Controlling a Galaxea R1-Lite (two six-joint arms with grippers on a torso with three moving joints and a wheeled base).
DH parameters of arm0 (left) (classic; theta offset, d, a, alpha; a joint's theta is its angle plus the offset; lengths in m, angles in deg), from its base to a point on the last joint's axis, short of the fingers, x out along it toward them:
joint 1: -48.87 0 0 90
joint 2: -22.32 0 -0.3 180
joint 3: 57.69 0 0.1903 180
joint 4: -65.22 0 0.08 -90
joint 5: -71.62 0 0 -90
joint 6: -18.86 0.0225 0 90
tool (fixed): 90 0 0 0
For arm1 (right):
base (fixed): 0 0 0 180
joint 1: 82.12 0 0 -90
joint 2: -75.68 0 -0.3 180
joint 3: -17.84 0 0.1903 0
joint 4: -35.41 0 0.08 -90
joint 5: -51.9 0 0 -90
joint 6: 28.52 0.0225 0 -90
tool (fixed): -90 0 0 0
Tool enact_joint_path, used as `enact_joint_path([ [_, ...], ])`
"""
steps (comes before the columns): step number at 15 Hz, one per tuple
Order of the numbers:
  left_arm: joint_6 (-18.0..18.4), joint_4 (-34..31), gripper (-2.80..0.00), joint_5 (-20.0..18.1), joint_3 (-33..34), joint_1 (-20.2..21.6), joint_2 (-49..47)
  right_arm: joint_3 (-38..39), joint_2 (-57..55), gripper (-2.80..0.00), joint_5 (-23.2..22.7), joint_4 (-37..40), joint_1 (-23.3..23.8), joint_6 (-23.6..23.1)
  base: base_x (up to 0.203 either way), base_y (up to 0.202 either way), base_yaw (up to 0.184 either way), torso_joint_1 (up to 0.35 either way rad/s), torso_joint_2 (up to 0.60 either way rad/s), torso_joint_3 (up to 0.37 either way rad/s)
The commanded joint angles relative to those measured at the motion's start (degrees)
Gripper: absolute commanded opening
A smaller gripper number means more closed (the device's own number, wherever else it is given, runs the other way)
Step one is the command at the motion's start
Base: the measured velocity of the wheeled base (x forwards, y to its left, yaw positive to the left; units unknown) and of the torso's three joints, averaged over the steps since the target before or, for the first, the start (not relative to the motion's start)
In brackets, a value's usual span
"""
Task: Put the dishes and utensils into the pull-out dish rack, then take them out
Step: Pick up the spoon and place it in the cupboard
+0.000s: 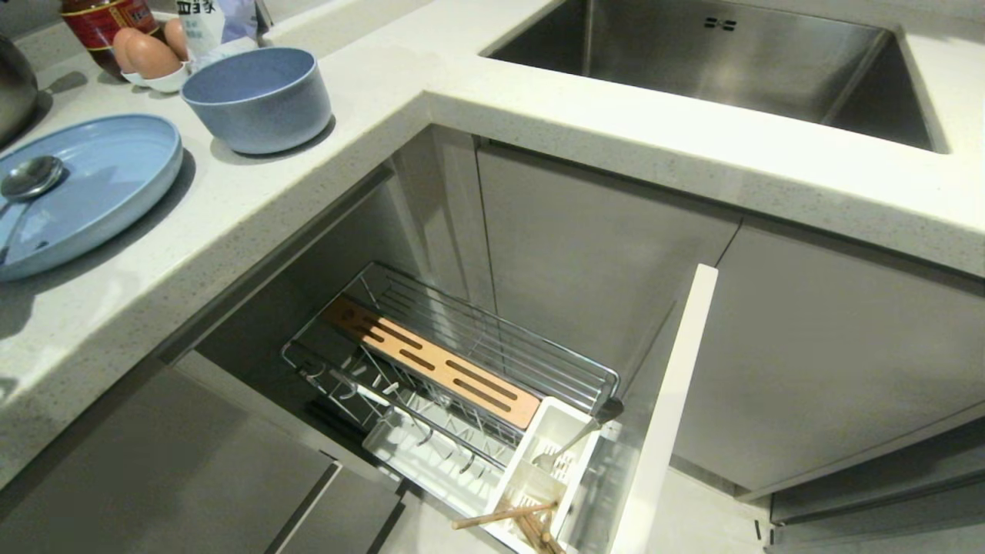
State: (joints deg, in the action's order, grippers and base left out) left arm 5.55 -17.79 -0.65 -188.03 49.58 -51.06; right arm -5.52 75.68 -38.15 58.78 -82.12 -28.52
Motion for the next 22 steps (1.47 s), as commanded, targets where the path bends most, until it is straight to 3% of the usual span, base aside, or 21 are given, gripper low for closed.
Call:
enact_joint_path([
  [1,-0.36,-0.40,0.00,-0.20,-0.08,0.00,-3.15,0.00,0.00,-2.80,-0.04,0.00,0.00,0.00,0.000,0.000,0.000,0.000,0.00,0.000],
  [18,-2.68,-1.61,0.00,-3.95,-0.87,-0.26,-9.77,0.00,0.00,-2.80,-0.04,0.00,0.00,0.00,0.000,0.000,0.000,0.000,0.00,0.000],
  [19,-2.68,-1.61,-2.80,-3.92,-0.87,-0.18,-9.77,0.00,0.00,-2.80,-0.04,0.00,0.00,0.00,0.000,0.000,0.000,0.000,0.00,0.000],
  [22,-2.77,-1.61,-2.80,-3.77,-0.96,-0.18,-9.77,0.00,0.00,-2.80,0.00,0.00,0.00,0.00,0.000,0.000,0.000,0.000,0.00,0.000],
])
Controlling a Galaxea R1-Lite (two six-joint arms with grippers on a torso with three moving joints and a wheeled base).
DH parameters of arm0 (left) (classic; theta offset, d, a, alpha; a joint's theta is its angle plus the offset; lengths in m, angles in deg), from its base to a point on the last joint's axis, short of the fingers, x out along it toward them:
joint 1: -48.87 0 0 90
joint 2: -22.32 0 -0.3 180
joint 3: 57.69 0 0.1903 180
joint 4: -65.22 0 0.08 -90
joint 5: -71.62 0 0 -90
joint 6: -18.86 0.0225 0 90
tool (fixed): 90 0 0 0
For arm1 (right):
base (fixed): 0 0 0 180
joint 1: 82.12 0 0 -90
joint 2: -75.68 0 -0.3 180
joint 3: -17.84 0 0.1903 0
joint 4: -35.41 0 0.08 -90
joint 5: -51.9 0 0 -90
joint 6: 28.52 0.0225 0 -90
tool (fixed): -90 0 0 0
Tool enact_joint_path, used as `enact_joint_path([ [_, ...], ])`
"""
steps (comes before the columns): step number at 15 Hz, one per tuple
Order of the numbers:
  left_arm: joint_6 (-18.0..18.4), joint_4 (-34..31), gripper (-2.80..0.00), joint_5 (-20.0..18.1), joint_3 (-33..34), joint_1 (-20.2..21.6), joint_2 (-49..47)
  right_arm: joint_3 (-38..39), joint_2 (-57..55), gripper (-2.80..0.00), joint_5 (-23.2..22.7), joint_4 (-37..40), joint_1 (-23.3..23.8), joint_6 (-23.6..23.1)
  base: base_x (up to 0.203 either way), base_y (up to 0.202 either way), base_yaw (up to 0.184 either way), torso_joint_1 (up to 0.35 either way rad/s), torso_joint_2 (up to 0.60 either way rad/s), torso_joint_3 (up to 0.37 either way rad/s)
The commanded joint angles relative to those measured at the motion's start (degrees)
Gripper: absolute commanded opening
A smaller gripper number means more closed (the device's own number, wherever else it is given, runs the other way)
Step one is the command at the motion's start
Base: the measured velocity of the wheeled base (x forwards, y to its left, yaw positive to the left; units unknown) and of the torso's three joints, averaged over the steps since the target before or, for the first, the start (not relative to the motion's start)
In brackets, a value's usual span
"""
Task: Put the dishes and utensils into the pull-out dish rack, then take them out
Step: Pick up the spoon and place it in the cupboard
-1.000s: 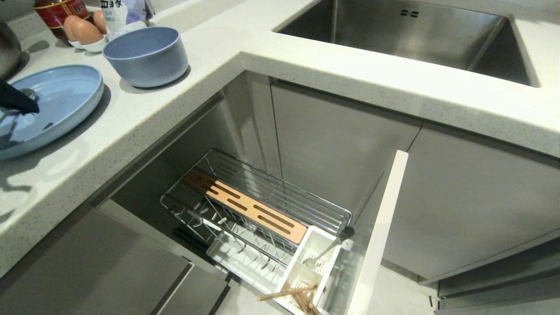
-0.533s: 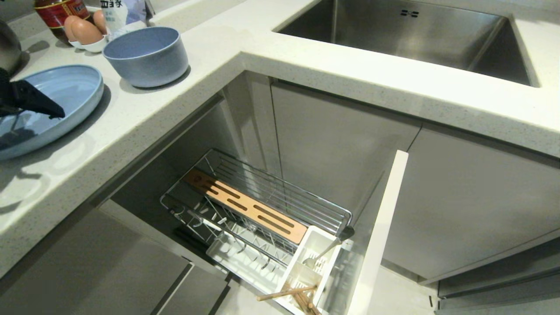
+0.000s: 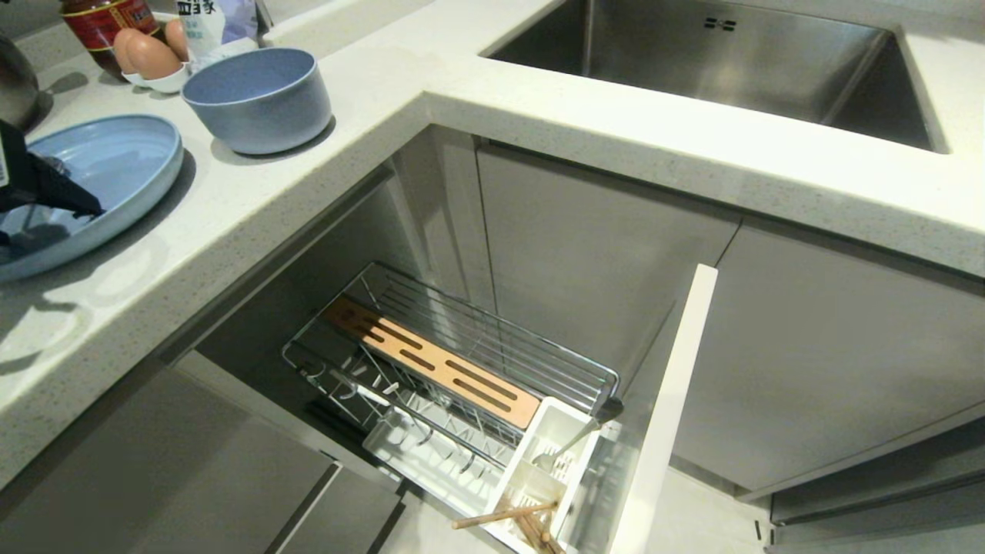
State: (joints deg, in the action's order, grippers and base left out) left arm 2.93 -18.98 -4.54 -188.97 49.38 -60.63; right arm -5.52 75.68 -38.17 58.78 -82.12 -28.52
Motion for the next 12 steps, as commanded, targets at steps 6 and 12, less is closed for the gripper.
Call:
enact_joint_path([
  [6,-0.06,-0.52,-2.80,0.23,0.05,0.02,-0.02,0.00,0.00,-2.80,-0.03,0.00,0.00,0.00,0.000,0.000,0.000,0.000,0.00,0.000],
  [12,-0.06,-0.64,-2.80,-0.02,-0.47,-0.08,1.58,0.00,0.00,-2.80,0.00,0.00,0.00,0.00,0.000,0.000,0.000,0.000,0.00,0.000],
])
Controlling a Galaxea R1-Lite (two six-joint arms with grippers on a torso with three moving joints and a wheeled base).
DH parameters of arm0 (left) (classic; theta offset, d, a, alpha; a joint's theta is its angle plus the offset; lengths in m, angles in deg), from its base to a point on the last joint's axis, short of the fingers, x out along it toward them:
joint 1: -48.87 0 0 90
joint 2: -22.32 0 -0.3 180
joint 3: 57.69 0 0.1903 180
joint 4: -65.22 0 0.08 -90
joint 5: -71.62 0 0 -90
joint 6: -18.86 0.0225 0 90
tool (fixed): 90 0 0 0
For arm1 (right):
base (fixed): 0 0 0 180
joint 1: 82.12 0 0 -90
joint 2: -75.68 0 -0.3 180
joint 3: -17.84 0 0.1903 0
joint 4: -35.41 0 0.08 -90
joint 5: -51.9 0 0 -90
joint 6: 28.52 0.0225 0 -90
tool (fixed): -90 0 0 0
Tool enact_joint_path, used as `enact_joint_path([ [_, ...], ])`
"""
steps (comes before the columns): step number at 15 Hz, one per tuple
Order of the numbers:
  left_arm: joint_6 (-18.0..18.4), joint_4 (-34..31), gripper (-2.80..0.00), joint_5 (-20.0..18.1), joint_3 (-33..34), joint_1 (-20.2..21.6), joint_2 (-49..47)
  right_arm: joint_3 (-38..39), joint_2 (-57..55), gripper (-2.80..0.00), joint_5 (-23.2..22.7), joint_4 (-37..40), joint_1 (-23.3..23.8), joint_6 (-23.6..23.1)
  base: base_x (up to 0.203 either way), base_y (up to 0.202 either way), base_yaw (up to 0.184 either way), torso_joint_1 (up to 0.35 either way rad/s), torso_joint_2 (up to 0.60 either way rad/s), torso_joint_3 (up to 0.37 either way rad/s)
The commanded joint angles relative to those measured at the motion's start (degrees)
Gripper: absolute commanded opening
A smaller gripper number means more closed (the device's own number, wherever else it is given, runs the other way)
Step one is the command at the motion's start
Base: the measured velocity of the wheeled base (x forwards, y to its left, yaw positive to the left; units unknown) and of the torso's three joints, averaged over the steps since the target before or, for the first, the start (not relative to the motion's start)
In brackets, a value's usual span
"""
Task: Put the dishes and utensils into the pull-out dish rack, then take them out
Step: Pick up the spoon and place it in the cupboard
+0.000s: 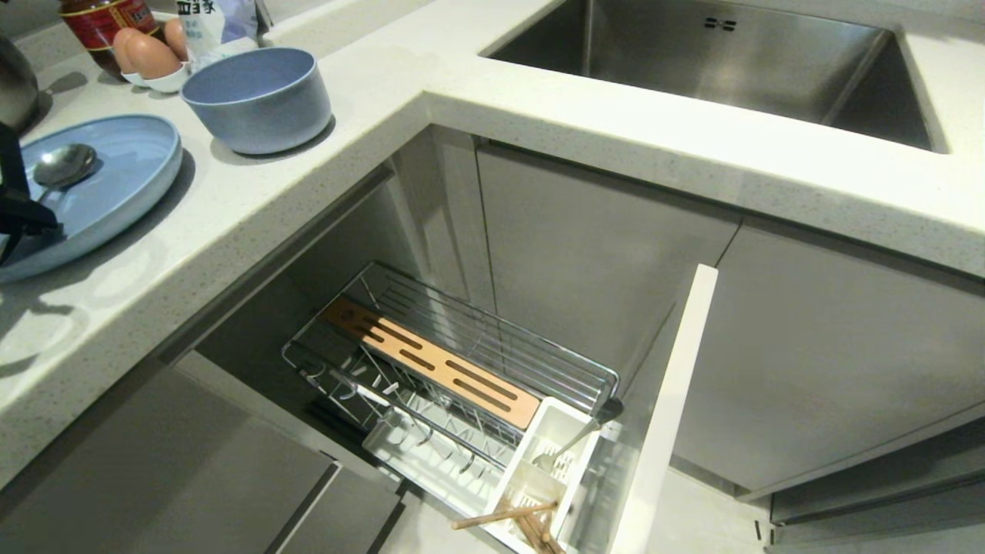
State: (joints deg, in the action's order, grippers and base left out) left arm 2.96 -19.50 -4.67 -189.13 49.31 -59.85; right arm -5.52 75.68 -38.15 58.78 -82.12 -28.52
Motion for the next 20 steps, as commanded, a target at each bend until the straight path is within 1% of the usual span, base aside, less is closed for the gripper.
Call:
enact_joint_path([
  [1,-0.14,-0.08,-2.80,-0.04,-0.80,-0.25,1.74,0.00,0.00,-2.80,-0.04,0.00,0.00,0.00,0.000,0.000,0.000,0.000,0.00,0.000],
  [2,-0.43,0.00,-2.80,-0.42,-1.43,-0.73,2.97,0.00,0.00,-2.80,-0.03,0.00,0.00,0.00,0.000,0.000,0.000,0.000,0.00,0.000],
  [4,-3.09,0.59,-2.80,-1.29,-2.69,-2.22,5.20,0.00,0.00,-2.80,-0.04,0.00,0.00,0.00,0.000,0.000,0.000,0.000,0.00,0.000],
  [6,-6.79,3.48,-2.80,-1.38,-2.82,-6.38,7.99,0.00,0.00,-2.80,-0.04,0.00,0.00,0.00,0.000,0.000,0.000,0.000,0.00,0.000],
  [8,-11.00,5.46,-2.80,-1.72,-2.76,-11.97,10.11,0.00,0.00,-2.80,-0.04,0.00,0.00,0.00,0.000,0.000,0.000,0.000,0.00,0.000],
  [9,-12.70,5.83,-2.80,-2.78,-2.71,-14.67,11.03,0.00,0.00,-2.80,-0.04,0.00,0.00,0.00,0.000,0.000,0.000,0.000,0.00,0.000],
  [11,-15.57,5.81,-2.80,-6.90,-2.54,-20.40,12.44,0.00,0.00,-2.80,0.01,0.00,0.00,0.00,0.000,0.000,0.000,0.000,0.00,0.000],
  [13,-16.92,4.13,-2.80,-11.93,-1.77,-27.63,13.09,0.00,0.00,-2.80,-0.04,0.00,0.00,0.00,0.000,0.000,0.000,0.000,0.00,0.000],
  [14,-17.19,2.22,-2.80,-14.35,-1.35,-31.04,12.99,0.00,0.00,-2.80,-0.04,0.00,0.00,0.00,0.000,0.000,0.000,0.000,0.00,0.000],
  [17,-17.18,-5.48,-2.80,-21.69,-0.61,-38.57,9.50,0.00,0.00,-2.80,-0.04,0.00,0.00,0.00,0.000,0.000,0.000,0.000,0.00,0.000],
  [18,-17.31,-6.95,-2.80,-23.01,0.06,-40.60,7.83,0.00,0.00,-2.80,-0.03,0.00,0.00,0.00,0.000,0.000,0.000,0.000,0.00,0.000],
  [20,-17.64,-8.56,-2.80,-23.48,1.88,-44.48,4.50,0.00,0.00,-2.80,-0.04,0.00,0.00,0.00,0.000,0.000,0.000,0.000,0.00,0.000],
])
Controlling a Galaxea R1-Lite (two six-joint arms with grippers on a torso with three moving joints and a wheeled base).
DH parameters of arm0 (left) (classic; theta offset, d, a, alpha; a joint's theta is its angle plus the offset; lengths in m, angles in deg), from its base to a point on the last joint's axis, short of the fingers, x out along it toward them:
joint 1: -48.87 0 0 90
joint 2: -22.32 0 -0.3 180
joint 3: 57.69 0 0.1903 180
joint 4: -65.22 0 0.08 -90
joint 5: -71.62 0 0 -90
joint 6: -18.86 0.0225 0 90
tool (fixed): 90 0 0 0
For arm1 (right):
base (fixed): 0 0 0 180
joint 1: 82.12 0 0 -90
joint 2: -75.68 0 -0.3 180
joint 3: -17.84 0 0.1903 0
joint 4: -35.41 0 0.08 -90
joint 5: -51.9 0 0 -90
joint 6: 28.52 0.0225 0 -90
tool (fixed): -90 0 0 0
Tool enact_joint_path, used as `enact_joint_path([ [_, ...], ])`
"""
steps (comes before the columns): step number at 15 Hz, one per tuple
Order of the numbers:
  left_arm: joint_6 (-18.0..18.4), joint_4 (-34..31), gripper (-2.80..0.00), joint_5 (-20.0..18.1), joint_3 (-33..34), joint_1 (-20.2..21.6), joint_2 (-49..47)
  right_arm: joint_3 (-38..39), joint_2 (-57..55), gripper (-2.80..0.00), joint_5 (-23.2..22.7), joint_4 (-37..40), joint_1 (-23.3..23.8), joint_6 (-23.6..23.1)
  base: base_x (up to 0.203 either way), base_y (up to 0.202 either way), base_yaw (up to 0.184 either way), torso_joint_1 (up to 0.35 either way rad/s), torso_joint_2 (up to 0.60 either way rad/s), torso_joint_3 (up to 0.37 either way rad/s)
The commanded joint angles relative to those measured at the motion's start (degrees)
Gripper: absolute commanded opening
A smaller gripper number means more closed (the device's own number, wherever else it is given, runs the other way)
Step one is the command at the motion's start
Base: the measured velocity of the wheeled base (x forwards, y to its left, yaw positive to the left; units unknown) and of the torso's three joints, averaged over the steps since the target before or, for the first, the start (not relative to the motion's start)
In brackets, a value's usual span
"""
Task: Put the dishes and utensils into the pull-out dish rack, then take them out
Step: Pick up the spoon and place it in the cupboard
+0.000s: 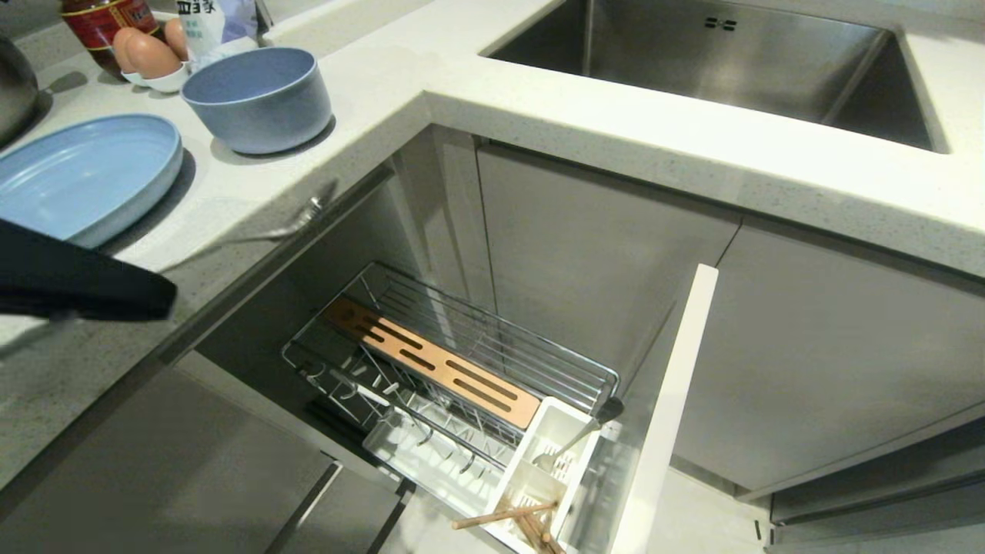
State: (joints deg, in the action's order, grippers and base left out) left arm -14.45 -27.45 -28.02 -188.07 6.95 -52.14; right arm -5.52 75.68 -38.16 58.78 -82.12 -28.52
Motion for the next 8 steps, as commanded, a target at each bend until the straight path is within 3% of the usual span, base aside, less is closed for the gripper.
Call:
enact_joint_path([
  [1,-0.45,-1.10,-2.80,-0.18,1.89,-3.84,-4.85,0.00,0.00,-2.80,-0.04,0.00,0.00,0.00,0.000,0.000,0.000,0.000,0.00,0.000],
  [4,-1.24,-1.93,-2.80,-0.01,5.32,-8.12,-11.25,0.00,0.00,-2.80,-0.04,0.00,0.00,0.00,0.000,0.000,0.000,0.000,0.00,0.000],
  [8,-1.35,-2.38,-2.80,0.16,6.89,-10.24,-20.25,0.00,0.00,-2.80,0.05,0.00,0.00,0.00,0.000,0.000,0.000,0.000,0.00,0.000],
])
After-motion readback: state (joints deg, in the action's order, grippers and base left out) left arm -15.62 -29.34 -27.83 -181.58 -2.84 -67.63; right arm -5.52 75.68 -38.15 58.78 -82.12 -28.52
